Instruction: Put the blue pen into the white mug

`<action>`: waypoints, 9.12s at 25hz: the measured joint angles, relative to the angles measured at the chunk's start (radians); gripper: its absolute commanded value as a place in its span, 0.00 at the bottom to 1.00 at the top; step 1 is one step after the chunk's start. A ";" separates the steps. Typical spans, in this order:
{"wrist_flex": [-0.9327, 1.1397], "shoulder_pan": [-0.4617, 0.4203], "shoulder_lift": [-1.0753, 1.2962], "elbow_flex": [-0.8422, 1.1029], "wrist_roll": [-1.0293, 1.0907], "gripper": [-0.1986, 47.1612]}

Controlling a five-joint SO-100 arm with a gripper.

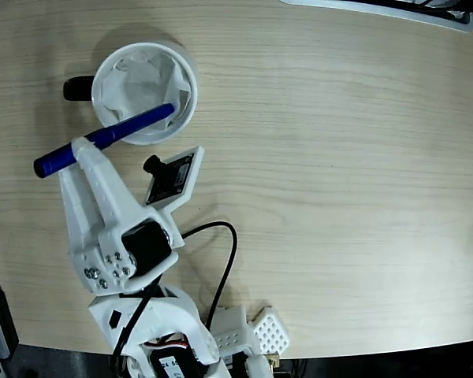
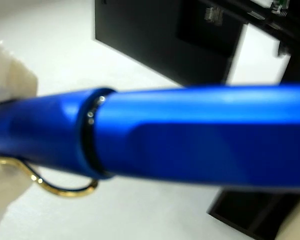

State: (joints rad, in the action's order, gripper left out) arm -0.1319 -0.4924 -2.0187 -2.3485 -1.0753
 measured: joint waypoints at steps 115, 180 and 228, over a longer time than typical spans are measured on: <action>1.367 0.534 -1.284 -0.594 1.170 0.01; 1.367 0.534 -1.284 -0.594 1.170 0.01; 1.367 0.534 -1.284 -0.594 1.170 0.01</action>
State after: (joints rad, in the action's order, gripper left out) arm 1.2349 0.0414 -3.3027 -2.9422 0.0951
